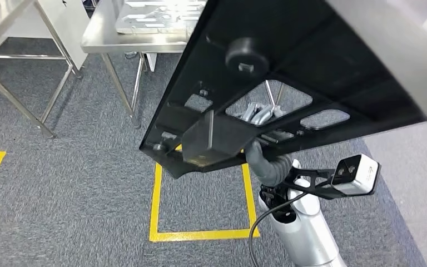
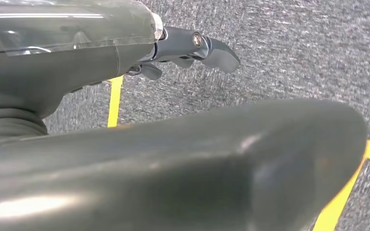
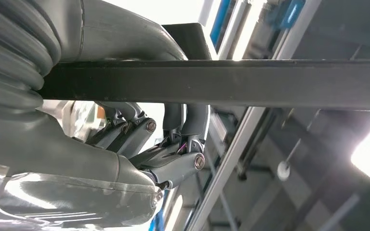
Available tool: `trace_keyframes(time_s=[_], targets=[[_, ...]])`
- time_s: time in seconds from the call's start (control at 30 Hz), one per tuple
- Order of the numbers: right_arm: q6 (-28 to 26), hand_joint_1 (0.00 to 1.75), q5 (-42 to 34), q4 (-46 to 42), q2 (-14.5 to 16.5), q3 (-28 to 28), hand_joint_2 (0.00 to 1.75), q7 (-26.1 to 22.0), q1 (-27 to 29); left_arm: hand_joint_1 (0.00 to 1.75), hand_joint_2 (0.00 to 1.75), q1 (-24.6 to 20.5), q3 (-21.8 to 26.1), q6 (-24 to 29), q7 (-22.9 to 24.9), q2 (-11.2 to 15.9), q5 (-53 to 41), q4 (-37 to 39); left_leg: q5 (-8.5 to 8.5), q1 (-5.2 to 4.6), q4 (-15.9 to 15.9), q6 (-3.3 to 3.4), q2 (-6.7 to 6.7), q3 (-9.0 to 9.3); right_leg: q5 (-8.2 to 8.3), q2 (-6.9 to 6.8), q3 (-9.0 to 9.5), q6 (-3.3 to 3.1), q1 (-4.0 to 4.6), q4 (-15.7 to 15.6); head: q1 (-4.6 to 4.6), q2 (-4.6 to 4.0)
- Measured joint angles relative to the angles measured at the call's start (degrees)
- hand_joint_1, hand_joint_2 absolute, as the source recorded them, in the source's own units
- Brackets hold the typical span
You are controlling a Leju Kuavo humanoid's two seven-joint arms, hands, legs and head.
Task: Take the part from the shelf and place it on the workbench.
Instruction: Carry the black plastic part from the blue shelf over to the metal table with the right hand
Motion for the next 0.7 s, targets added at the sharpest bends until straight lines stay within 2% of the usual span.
trace_keyframes(time_s=[0.07, 0.1, 0.17, 0.2, 0.23, 0.27, 0.33, 0.37, 0.4, 0.5, 0.57, 0.63, 0.7], targets=[[0.1, 1.61, 0.0, -0.1, 0.0, -0.1, 1.75, -0.1, 0.0, 0.00, 0.00, -0.2, 0.0, -0.1, 0.0, 0.1, -0.1, 0.0, -1.01, 0.06, 2.1, -0.42, 0.16, -0.26, -0.62, 0.10, 1.31, -0.75, -0.25, -0.7, -0.01, 0.00], [0.2, 1.61, 0.0, -0.1, 0.1, -0.1, 1.75, -0.1, 0.0, 0.00, 0.00, -0.2, 0.0, -0.1, 0.0, 0.1, -0.1, 0.0, -1.97, 0.13, 5.0, -0.53, 0.17, -1.73, -1.01, 0.08, 2.09, -1.07, -0.35, -1.0, -0.01, 0.00], [0.4, 1.61, 0.0, -0.1, 0.1, -0.1, 1.75, -0.2, 0.1, 0.00, 0.00, 0.0, -0.1, -0.1, 0.0, 0.2, -0.2, 0.0, -4.09, 0.12, 13.0, -0.69, 0.15, -6.80, -2.01, 0.13, 3.28, -1.47, -0.21, -1.1, -0.02, -0.01], [0.4, 1.61, 0.0, 0.0, 0.2, -0.1, 1.75, -0.2, 0.2, 0.00, 0.00, 0.1, -0.1, -0.1, 0.0, 0.2, -0.2, 0.0, -4.33, 0.12, 16.2, -0.74, 0.15, -9.41, -2.61, 0.25, 3.95, -1.51, -0.13, -1.1, -0.02, -0.01], [0.4, 1.61, 0.0, 0.0, 0.2, -0.1, 1.75, -0.2, 0.3, 0.00, 0.00, 0.3, 0.0, -0.1, 0.0, 0.2, -0.3, 0.0, -3.42, 0.12, 17.4, -0.71, 0.15, -11.18, -3.25, 0.38, 4.72, -1.51, -0.08, -1.1, -0.02, -0.01], [0.4, 1.61, 0.0, 0.0, 0.2, -0.1, 1.75, -0.2, 0.4, 0.00, 0.00, 0.4, 0.0, -0.1, 0.0, 0.2, -0.3, 0.0, -1.34, 0.11, 16.6, -0.62, 0.15, -12.01, -3.95, 0.51, 5.65, -1.47, -0.04, -1.1, -0.02, -0.01], [0.4, 1.61, 0.0, 0.0, 0.2, -0.1, 1.75, -0.2, 0.4, 0.00, 0.00, 0.5, 0.0, -0.1, 0.0, 0.3, -0.4, 0.0, 4.70, 0.03, 9.8, -0.15, 0.12, -10.84, -5.49, 0.64, 7.65, -1.25, -0.05, -1.1, -0.02, -0.01], [0.4, 1.61, 0.0, 0.0, 0.2, -0.1, 1.75, -0.2, 0.4, 0.00, 0.00, 0.6, -0.1, -0.1, 0.0, 0.3, -0.4, 0.0, 6.64, -0.15, 6.6, 0.15, 0.09, -9.79, -6.18, 0.72, 8.37, -1.00, 0.04, -1.1, -0.01, -0.01], [0.4, 1.61, 0.0, 0.0, 0.2, -0.1, 1.75, -0.3, 0.4, 0.00, 0.00, 0.6, -0.1, -0.1, 0.0, 0.3, -0.5, 0.0, 7.37, -0.32, 4.2, 0.48, 0.09, -8.87, -6.70, 0.79, 8.81, -0.72, 0.07, -1.2, -0.01, -0.01], [0.3, 1.61, 0.0, 0.0, 0.2, -0.3, 1.75, -0.4, 0.5, 0.00, 0.00, 0.5, -0.1, 0.0, 0.0, 0.4, -0.6, 0.0, 6.03, -0.50, 1.9, 1.42, -0.04, -7.57, -6.87, 0.90, 9.19, 0.36, 0.17, -1.1, -0.01, -0.01], [0.2, 1.61, 0.0, -0.1, 0.2, -0.5, 1.75, -0.5, 0.4, 0.00, 0.00, 0.5, -0.1, 0.0, -0.1, 0.4, -0.6, 0.0, 5.48, -0.21, 1.2, 2.06, -0.20, -6.41, -6.44, 0.73, 7.94, 1.05, 0.14, 1.8, 0.00, -0.01], [0.2, 1.61, 0.0, -0.2, 0.2, -0.7, 1.75, -0.5, 0.4, 0.00, 0.00, 0.5, -0.1, 0.0, -0.1, 0.4, -0.6, 0.0, 4.77, -0.05, 0.5, 2.45, -0.27, -5.03, -7.43, 0.53, 3.81, 1.58, -0.09, 8.1, 0.01, -0.01], [0.0, 1.61, 0.0, -0.2, 0.1, -0.8, 1.75, -0.5, 0.6, 0.00, 0.00, 0.5, -0.1, -0.1, -0.2, 0.4, -0.7, 0.0, 3.81, -0.04, 0.4, 2.52, -0.32, -3.80, -10.00, 0.44, -1.30, 2.01, -0.31, 14.0, 0.00, -0.01]])
